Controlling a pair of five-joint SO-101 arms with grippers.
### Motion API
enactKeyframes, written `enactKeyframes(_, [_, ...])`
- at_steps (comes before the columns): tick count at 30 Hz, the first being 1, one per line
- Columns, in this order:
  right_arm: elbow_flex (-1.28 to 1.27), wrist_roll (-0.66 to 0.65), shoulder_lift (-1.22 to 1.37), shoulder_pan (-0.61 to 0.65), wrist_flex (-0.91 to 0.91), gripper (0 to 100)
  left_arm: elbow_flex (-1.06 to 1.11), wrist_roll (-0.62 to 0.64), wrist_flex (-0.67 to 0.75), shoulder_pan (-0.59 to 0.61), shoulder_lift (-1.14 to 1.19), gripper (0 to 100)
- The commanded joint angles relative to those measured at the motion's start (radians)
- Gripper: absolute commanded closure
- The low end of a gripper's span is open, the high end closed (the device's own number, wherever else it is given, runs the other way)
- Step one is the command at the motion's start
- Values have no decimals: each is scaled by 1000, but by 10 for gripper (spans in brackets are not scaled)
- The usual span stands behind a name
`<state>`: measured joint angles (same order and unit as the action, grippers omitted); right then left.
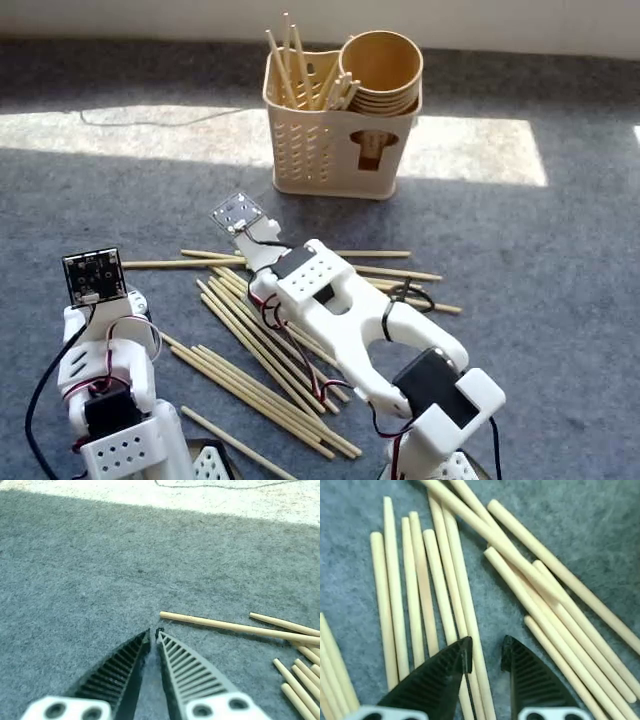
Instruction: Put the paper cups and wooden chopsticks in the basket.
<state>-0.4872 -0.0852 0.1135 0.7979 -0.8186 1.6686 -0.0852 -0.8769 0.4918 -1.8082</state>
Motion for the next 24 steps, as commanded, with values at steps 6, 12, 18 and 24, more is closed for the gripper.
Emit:
enactKeyframes(6, [27,-77,51,-5,19,947,1,-8,20,-24,-12,961])
enactKeyframes(12, [27,-78,56,-5,18,965,1,-8,20,-24,-12,961])
enactKeyframes(18, [22,-219,56,-12,15,964,1,-8,20,-24,-12,961])
enactKeyframes(24, [27,-305,56,-36,-96,964,1,-8,18,-24,-12,961])
